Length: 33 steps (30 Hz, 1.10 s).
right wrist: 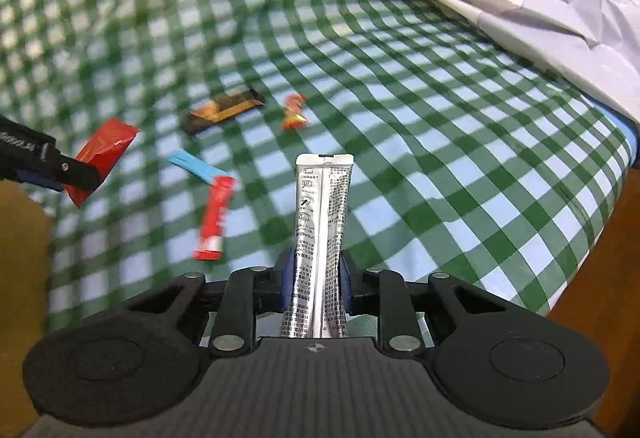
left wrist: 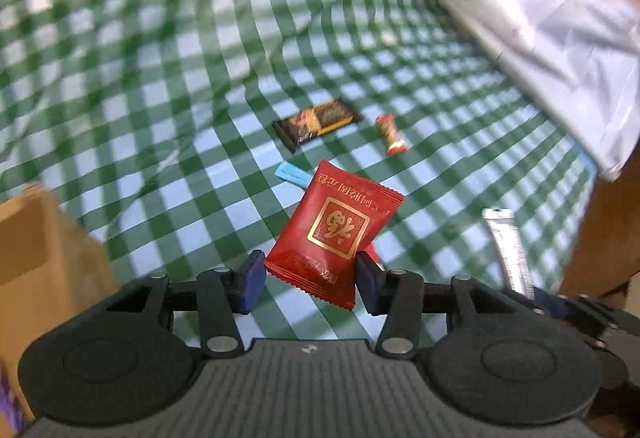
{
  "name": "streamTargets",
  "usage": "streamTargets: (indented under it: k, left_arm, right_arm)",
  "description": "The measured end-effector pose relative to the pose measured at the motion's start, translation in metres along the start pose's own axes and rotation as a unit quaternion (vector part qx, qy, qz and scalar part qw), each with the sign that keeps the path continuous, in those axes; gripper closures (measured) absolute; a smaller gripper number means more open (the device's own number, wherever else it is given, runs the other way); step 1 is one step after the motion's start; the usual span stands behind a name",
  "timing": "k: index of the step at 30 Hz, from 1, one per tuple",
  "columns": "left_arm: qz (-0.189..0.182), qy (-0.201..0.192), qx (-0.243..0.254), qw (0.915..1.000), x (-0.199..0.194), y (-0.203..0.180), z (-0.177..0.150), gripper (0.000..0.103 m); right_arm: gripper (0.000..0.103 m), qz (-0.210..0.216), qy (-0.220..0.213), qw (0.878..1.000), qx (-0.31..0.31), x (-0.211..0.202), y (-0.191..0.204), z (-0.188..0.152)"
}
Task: Organize snacks
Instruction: 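Grasp the red square packet with the left tool while the right tool grasps the white stick packet, then carry the red packet and white stick packet over the box with both tools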
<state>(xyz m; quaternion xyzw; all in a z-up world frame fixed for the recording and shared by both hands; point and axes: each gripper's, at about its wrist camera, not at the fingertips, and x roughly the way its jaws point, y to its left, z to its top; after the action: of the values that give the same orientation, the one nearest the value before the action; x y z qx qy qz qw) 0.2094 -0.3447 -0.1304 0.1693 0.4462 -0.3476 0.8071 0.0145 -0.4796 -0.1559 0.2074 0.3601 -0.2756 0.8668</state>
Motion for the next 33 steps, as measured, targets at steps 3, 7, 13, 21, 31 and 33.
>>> streamTargets:
  k: [3, 7, 13, 21, 31, 33]
  left_arm:
    - [-0.002, -0.031, -0.018, 0.9993, -0.062, 0.001, -0.023, 0.05]
    - [0.015, -0.055, -0.044, 0.9974, -0.129, 0.007, -0.063, 0.05]
    - [0.069, -0.071, -0.098, 0.9903, -0.212, 0.03, -0.133, 0.05]
    - [0.131, -0.092, -0.164, 0.9735, -0.296, 0.066, -0.219, 0.05]
    - [0.131, -0.131, -0.186, 0.965, -0.34, 0.076, -0.274, 0.049]
    - [0.127, -0.139, -0.186, 0.9644, -0.342, 0.076, -0.277, 0.05]
  right_arm:
    - [0.079, 0.031, -0.021, 0.999, -0.007, -0.039, 0.012, 0.003]
    - [0.079, 0.079, -0.034, 0.996, -0.023, -0.087, 0.036, -0.001]
    - [0.079, 0.179, -0.012, 0.982, -0.057, -0.15, 0.082, -0.029]
    - [0.079, 0.271, 0.016, 0.952, -0.138, -0.217, 0.155, -0.074]
    - [0.079, 0.273, 0.011, 0.943, -0.192, -0.262, 0.194, -0.099]
    - [0.079, 0.269, 0.009, 0.943, -0.196, -0.265, 0.195, -0.101]
